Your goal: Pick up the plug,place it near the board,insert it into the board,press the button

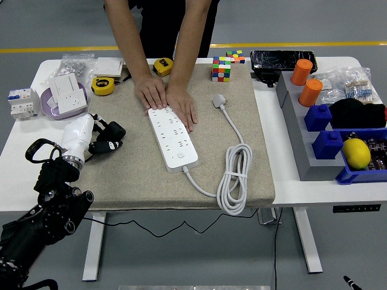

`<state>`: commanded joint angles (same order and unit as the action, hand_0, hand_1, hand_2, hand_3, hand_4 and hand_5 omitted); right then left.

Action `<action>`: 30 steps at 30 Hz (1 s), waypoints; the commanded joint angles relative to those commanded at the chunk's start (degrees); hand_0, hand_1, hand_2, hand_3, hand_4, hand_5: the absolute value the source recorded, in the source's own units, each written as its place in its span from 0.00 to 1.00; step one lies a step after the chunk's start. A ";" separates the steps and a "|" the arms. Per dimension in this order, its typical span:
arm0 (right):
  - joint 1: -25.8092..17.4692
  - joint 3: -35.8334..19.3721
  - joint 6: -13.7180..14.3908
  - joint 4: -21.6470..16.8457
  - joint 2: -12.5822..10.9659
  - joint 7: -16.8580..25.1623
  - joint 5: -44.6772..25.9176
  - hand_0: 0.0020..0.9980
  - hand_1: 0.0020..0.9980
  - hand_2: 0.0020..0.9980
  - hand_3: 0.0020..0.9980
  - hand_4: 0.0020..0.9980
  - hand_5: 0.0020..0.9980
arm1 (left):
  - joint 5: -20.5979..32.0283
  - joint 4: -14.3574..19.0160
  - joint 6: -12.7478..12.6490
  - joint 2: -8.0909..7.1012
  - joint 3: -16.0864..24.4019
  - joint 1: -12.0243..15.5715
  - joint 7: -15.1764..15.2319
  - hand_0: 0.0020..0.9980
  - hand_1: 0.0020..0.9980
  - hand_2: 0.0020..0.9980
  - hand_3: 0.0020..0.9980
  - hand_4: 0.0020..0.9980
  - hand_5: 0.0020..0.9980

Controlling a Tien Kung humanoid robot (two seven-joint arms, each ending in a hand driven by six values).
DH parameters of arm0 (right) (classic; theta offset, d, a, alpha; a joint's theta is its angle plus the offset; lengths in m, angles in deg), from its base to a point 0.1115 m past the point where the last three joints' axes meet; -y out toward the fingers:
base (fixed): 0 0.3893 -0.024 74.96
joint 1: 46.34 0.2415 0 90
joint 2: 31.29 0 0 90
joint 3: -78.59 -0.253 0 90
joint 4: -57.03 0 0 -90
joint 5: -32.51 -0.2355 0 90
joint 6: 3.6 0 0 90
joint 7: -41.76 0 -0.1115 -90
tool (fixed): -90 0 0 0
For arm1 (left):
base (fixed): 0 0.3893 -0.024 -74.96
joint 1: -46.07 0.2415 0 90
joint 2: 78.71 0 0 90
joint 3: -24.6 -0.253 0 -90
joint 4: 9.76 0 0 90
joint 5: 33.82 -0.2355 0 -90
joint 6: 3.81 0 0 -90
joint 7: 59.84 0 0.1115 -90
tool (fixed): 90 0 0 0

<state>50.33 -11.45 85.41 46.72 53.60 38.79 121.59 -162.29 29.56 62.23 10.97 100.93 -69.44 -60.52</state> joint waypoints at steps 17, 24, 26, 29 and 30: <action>-0.15 0.20 -0.02 0.00 -0.08 -0.04 -0.12 0.82 0.74 0.74 0.77 1.00 0.92 | 5.43 4.86 -1.01 -2.64 -5.60 -0.44 -1.80 0.45 0.40 0.37 0.39 0.60 0.17; 0.03 0.03 0.00 0.00 -0.25 -0.11 -0.07 0.82 0.74 0.74 0.77 1.00 0.92 | 11.01 9.82 -0.02 -6.95 -14.57 -3.28 -2.67 0.46 0.41 0.37 0.38 0.56 0.15; 0.10 -0.11 0.02 0.00 -0.30 -0.15 -0.03 0.82 0.74 0.74 0.77 1.00 0.92 | 12.85 12.00 0.58 -8.89 -18.82 -4.92 -2.84 0.46 0.41 0.37 0.38 0.55 0.15; 0.25 -0.11 0.05 0.00 -0.36 -0.13 -0.17 0.82 0.74 0.74 0.77 1.00 0.92 | 14.48 14.42 1.36 -10.97 -24.20 -6.76 -2.98 0.46 0.41 0.37 0.38 0.55 0.15; 0.30 -0.11 0.06 0.00 -0.38 -0.13 -0.21 0.82 0.74 0.74 0.77 1.00 0.92 | 14.99 15.44 1.66 -11.76 -26.36 -7.51 -3.07 0.46 0.41 0.37 0.38 0.55 0.15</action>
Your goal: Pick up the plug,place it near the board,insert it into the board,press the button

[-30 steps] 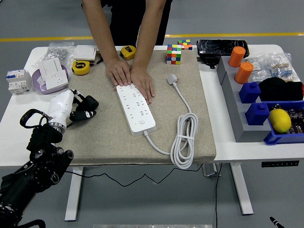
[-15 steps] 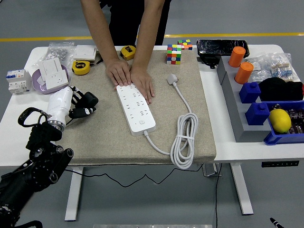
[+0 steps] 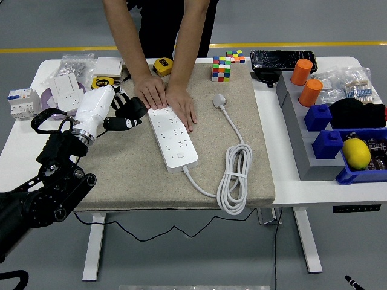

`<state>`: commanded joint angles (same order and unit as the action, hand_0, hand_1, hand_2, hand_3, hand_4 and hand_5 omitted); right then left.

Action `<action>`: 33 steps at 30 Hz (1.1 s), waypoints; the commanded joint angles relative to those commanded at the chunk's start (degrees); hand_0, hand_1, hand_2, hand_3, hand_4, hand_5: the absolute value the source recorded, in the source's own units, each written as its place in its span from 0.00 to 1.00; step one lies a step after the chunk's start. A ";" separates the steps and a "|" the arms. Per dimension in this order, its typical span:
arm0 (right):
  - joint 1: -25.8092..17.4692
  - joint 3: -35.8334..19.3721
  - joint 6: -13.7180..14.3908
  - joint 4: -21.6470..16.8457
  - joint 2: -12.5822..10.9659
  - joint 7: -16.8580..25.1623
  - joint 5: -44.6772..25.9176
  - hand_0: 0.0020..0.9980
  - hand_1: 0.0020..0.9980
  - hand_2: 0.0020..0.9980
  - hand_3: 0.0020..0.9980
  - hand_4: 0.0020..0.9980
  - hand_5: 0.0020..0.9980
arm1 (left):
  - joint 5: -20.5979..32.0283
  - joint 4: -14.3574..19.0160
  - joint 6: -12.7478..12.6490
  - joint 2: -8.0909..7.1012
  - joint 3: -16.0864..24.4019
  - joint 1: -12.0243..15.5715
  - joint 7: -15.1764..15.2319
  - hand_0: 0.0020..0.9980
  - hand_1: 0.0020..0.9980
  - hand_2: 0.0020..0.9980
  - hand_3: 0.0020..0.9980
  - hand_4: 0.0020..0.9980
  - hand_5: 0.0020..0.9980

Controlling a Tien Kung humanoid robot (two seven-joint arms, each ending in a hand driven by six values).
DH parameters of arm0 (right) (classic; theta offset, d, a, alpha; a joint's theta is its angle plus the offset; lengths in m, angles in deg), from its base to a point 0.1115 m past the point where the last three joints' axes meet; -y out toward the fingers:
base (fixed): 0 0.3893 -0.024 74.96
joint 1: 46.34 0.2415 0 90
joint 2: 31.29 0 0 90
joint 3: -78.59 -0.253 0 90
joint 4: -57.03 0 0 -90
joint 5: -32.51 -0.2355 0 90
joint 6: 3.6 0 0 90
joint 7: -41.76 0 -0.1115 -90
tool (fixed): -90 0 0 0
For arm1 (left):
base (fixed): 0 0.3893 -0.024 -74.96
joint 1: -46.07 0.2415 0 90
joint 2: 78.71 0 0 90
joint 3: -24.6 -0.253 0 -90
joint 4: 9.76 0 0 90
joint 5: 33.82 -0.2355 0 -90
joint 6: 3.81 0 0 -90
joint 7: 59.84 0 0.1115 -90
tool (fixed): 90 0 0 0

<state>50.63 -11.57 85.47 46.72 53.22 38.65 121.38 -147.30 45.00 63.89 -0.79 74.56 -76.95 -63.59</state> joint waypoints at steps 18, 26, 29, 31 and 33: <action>0.46 0.11 0.00 0.00 -0.16 -0.03 -0.07 0.82 0.74 0.74 0.77 1.00 0.92 | 2.48 -2.69 0.95 1.48 -12.73 -3.68 0.65 0.46 0.43 0.37 0.38 0.52 0.14; 0.36 0.03 0.00 0.00 -0.16 -0.06 -0.01 0.82 0.74 0.74 0.77 1.00 0.92 | 1.84 -5.35 1.04 1.69 -12.55 -3.68 0.79 0.47 0.44 0.38 0.38 0.52 0.13; 0.41 0.16 -0.03 0.00 -0.15 -0.04 -0.06 0.82 0.74 0.74 0.77 1.00 0.92 | 1.37 -6.44 1.10 1.84 -12.89 -3.82 0.84 0.47 0.44 0.38 0.38 0.52 0.13; 0.42 0.21 -0.03 0.00 -0.15 -0.02 -0.08 0.82 0.74 0.74 0.77 1.00 0.92 | 1.24 -6.97 1.11 1.96 -12.79 -3.84 0.88 0.47 0.44 0.38 0.38 0.52 0.13; 0.41 0.26 -0.06 0.00 -0.18 -0.01 -0.02 0.82 0.74 0.74 0.77 1.00 0.92 | 1.07 -7.62 1.08 2.13 -12.48 -3.85 0.94 0.47 0.44 0.38 0.38 0.52 0.13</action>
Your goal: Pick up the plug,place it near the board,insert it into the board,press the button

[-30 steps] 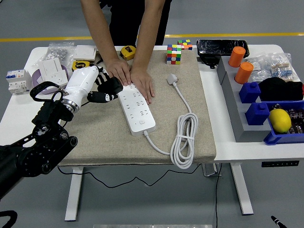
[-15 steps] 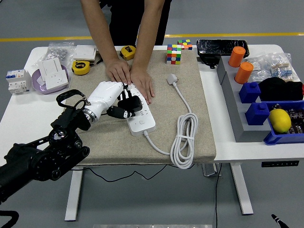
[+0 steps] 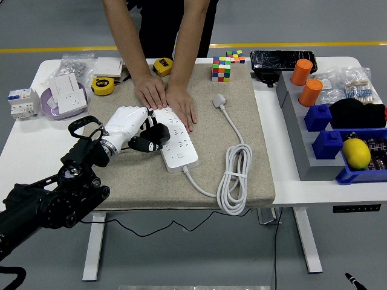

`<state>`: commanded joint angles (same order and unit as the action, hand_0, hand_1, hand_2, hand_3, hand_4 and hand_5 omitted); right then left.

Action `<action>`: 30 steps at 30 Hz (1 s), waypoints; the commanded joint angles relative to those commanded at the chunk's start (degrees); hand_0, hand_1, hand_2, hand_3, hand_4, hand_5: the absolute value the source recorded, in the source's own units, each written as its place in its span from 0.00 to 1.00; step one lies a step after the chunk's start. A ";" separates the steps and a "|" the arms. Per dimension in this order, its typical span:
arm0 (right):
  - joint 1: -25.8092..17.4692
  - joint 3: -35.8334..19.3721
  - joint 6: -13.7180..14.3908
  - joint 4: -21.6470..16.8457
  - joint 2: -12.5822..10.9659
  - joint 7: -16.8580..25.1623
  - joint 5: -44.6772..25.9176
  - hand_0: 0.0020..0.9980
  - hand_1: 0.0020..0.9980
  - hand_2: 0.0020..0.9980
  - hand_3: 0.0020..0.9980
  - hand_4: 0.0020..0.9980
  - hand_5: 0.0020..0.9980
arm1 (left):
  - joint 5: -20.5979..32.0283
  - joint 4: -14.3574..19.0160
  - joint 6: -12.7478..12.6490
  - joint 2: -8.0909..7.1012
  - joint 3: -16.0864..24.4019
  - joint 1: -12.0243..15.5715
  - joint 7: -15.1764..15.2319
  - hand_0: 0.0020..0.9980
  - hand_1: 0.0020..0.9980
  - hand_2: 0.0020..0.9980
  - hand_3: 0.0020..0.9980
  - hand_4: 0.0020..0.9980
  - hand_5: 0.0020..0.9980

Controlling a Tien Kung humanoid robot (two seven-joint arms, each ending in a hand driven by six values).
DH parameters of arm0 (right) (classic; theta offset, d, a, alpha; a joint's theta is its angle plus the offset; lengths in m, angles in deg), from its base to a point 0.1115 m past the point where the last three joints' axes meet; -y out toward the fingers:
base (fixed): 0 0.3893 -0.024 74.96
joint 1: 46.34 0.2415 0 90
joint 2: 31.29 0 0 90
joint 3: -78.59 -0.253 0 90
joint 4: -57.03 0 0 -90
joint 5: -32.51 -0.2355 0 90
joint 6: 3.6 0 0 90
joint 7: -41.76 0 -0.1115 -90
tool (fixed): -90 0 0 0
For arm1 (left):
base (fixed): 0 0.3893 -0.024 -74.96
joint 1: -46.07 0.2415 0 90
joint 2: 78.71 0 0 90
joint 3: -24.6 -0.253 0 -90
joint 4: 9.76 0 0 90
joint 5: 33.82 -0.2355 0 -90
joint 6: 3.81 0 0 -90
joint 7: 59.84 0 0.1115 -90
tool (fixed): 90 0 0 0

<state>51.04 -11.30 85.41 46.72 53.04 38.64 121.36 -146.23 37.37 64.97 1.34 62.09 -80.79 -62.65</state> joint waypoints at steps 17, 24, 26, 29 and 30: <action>-0.16 0.04 -0.04 0.00 -0.14 -0.03 0.17 0.82 0.74 0.74 0.77 1.00 0.92 | -1.09 -1.27 0.80 0.05 -0.08 -0.25 -0.25 0.47 0.44 0.38 0.39 0.52 0.13; -0.23 0.11 -0.04 0.00 -0.14 -0.03 0.15 0.82 0.74 0.74 0.77 1.00 0.92 | -1.11 -1.19 0.97 0.16 -0.40 -0.15 -0.28 0.47 0.44 0.38 0.39 0.52 0.13; -0.23 0.14 -0.05 0.00 -0.15 -0.03 0.13 0.82 0.74 0.74 0.77 1.00 0.92 | -1.20 -1.28 0.98 0.25 -0.37 -0.18 -0.31 0.47 0.44 0.38 0.39 0.52 0.13; -0.15 0.14 -0.04 0.00 -0.19 -0.03 0.12 0.82 0.74 0.74 0.77 1.00 0.92 | -1.19 -1.62 1.02 0.36 -0.28 -0.37 -0.28 0.47 0.45 0.38 0.39 0.53 0.13; -0.14 0.15 -0.03 0.00 -0.20 -0.04 0.07 0.82 0.74 0.74 0.77 1.00 0.92 | -1.22 -1.82 1.02 0.44 -0.25 -0.47 -0.26 0.47 0.45 0.38 0.39 0.53 0.13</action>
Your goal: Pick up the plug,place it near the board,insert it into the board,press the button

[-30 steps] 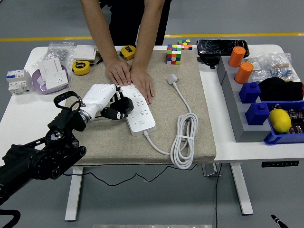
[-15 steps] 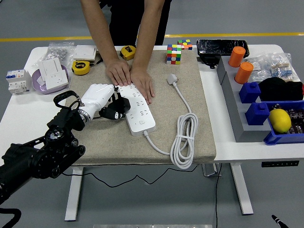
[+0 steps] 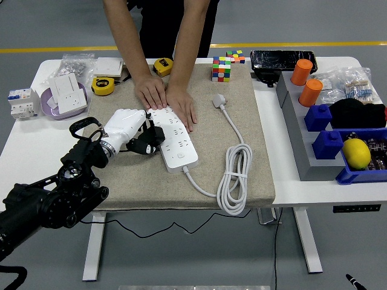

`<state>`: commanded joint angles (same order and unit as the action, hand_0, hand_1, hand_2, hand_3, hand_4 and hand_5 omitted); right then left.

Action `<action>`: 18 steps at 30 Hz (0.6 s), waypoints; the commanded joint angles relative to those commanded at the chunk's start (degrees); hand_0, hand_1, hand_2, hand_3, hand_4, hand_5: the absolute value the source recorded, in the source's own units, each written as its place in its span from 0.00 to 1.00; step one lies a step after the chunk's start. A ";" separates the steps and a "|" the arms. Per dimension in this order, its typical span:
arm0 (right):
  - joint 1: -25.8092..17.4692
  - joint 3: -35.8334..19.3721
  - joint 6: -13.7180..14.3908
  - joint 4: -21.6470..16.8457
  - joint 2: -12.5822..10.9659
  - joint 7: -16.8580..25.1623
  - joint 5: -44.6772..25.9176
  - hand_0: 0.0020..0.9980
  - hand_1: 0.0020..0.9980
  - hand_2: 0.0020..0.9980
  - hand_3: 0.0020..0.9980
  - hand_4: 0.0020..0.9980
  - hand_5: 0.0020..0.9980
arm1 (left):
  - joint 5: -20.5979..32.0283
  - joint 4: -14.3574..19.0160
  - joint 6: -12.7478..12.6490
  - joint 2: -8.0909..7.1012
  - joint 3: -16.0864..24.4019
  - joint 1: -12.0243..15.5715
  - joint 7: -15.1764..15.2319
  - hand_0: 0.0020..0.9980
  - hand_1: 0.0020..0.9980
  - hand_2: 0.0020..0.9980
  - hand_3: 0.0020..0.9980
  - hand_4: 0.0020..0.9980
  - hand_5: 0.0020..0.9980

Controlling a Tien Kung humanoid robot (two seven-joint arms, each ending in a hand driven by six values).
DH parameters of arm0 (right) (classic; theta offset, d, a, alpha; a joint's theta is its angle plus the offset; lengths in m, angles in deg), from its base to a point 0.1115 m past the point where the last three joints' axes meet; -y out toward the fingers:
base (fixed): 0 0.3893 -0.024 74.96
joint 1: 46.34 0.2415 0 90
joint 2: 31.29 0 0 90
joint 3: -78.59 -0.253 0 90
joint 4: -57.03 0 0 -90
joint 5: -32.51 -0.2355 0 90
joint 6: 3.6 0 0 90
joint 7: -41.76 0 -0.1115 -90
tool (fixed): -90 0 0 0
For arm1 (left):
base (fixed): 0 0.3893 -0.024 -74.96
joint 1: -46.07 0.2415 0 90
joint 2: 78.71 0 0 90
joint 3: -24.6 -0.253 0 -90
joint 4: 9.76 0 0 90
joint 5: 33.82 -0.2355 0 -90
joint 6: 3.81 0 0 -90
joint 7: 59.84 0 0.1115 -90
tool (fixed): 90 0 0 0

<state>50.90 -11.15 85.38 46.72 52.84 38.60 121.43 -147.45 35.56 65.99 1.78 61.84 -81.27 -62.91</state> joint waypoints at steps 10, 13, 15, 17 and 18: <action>0.17 0.06 0.03 0.00 -0.01 0.02 -0.23 0.82 0.74 0.74 0.77 1.00 0.92 | -0.53 -1.49 0.21 0.79 0.44 -0.79 0.05 0.47 0.45 0.38 0.39 0.53 0.13; 0.21 0.06 0.04 0.00 0.00 0.05 -0.27 0.82 0.74 0.74 0.77 1.00 0.92 | -0.55 -1.51 0.43 0.82 0.26 -0.87 0.00 0.47 0.45 0.38 0.39 0.53 0.13; 0.22 0.08 0.04 0.00 0.00 0.06 -0.31 0.82 0.74 0.74 0.77 1.00 0.92 | -0.55 -1.49 0.59 0.82 0.17 -0.91 -0.05 0.47 0.45 0.38 0.39 0.53 0.13; 0.22 0.06 0.06 0.00 0.00 0.06 -0.31 0.82 0.74 0.74 0.77 1.00 0.92 | -0.54 -1.52 0.72 0.80 0.12 -0.93 -0.07 0.47 0.45 0.38 0.40 0.53 0.13; 0.21 0.06 0.06 0.00 0.00 0.06 -0.31 0.82 0.74 0.74 0.77 1.00 0.92 | -0.57 -1.58 0.76 0.80 0.08 -0.94 -0.09 0.47 0.45 0.38 0.40 0.53 0.13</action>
<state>51.11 -11.09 85.44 46.72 52.85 38.67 121.12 -148.02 33.98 66.76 2.57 61.92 -82.21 -63.00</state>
